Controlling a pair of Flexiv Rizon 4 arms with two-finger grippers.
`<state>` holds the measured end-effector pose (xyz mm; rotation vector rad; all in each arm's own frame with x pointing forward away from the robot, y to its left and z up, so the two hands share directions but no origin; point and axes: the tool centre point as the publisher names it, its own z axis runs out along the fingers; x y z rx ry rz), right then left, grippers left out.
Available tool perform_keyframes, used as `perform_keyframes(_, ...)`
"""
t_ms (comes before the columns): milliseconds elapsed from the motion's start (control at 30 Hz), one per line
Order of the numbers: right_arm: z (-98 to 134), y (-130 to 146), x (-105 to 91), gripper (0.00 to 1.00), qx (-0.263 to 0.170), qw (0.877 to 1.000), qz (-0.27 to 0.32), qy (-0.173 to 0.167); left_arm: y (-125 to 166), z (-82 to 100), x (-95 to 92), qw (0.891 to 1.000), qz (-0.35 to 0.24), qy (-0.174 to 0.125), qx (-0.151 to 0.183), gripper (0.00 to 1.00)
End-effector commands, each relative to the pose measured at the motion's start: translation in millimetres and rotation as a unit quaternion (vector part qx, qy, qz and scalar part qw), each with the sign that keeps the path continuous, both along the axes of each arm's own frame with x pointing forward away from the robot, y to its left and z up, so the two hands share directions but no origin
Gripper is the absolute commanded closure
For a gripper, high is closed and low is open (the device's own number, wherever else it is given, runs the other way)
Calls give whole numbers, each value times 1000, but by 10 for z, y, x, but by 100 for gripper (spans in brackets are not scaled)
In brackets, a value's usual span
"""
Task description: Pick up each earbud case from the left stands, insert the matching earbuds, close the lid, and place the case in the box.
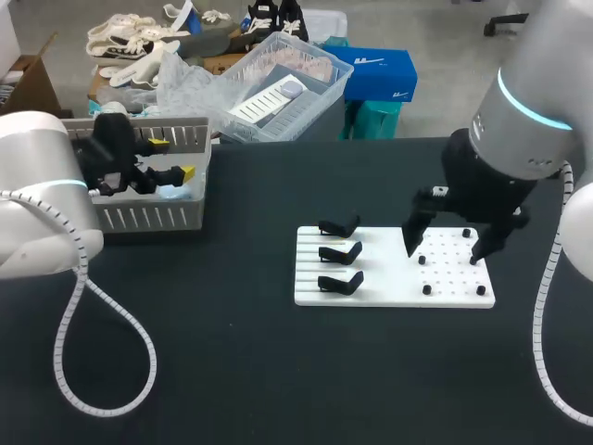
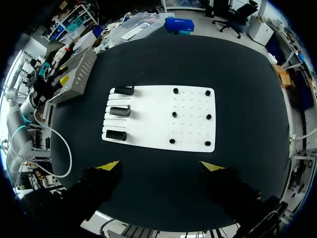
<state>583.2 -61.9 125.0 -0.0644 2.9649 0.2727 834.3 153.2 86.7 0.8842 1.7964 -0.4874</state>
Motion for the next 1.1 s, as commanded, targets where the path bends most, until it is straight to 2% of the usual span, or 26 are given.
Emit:
perform_keyframes(33, -2, -2, -19, 0, -1, 1000, -2, -3, -74, 99, -256, 996, 73, -54, 3, 0)
perform_keyframes(167, -2, -2, -19, 0, -1, 1000, -2, -3, -216, 181, -381, 997, 50, -60, -14, 0)
perform_keyframes(200, -2, -2, -19, 0, -1, 1000, -2, -3, -355, 229, -493, 997, 31, -57, -30, 0)
perform_keyframes(333, -2, -2, -19, 0, -1, 1000, -2, -3, -594, 262, -675, 998, -3, -45, -45, 0)
perform_keyframes(567, -2, -2, -19, 0, -1, 1000, -2, -3, -1063, 224, -1053, 997, -55, -15, -46, 0)
perform_keyframes(867, -2, -2, -19, 0, -1, 1000, -2, -3, -1342, 284, -1399, 996, -76, 11, -44, 0)
perform_keyframes(1100, -2, -2, -19, 0, -1, 1000, -2, -3, -1561, 297, -1745, 993, -102, 35, -46, 0)
